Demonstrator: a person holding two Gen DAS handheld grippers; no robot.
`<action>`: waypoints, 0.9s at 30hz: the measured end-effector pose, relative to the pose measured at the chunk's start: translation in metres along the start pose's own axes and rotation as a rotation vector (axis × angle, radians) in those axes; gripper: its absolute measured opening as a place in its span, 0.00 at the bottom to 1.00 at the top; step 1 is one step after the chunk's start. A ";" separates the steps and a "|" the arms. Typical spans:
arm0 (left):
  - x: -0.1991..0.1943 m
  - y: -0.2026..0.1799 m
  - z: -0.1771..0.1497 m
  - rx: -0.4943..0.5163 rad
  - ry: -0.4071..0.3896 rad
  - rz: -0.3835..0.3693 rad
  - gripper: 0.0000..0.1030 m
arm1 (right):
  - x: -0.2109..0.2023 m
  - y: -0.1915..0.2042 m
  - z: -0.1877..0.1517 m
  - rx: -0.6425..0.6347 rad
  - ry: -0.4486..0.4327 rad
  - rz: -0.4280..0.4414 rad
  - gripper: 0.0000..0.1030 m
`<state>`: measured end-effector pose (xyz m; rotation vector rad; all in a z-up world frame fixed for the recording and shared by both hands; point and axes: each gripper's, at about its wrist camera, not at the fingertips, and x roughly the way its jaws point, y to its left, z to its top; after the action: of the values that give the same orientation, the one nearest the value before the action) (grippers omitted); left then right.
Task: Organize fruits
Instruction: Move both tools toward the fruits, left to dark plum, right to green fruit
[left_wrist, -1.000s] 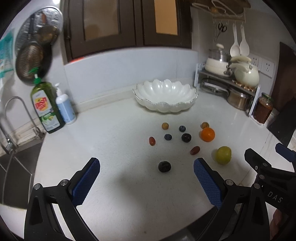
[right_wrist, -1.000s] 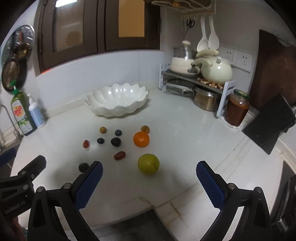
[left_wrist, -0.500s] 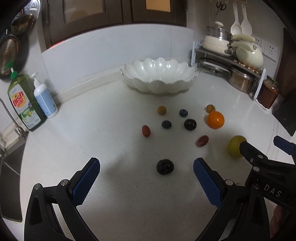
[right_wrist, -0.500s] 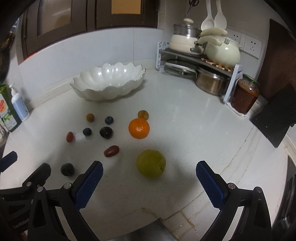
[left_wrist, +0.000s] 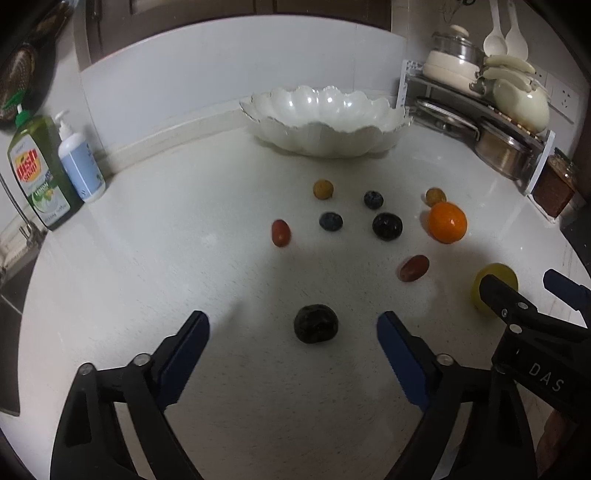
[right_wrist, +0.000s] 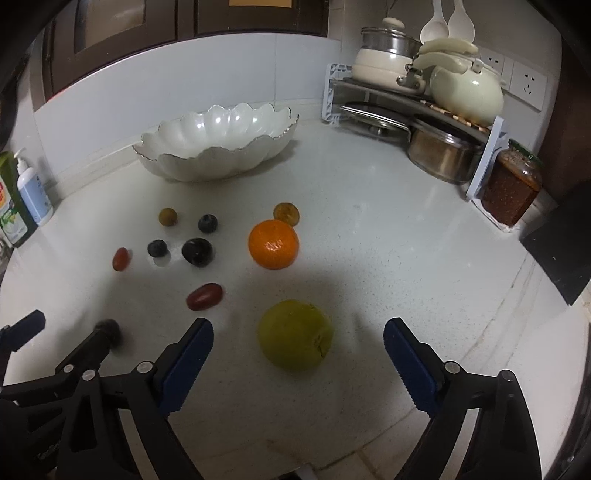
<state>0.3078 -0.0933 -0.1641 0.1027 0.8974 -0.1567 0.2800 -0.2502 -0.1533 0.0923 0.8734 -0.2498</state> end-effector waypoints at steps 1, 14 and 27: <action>0.002 -0.001 -0.001 -0.002 0.006 0.002 0.84 | 0.002 -0.001 0.000 -0.001 0.006 0.002 0.90; 0.022 -0.014 -0.006 0.003 0.038 0.018 0.63 | 0.020 -0.006 -0.006 -0.017 0.035 0.039 0.76; 0.030 -0.013 -0.005 -0.032 0.071 0.005 0.30 | 0.032 -0.005 -0.005 -0.028 0.063 0.079 0.53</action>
<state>0.3199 -0.1086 -0.1914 0.0813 0.9705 -0.1351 0.2951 -0.2595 -0.1809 0.1083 0.9336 -0.1615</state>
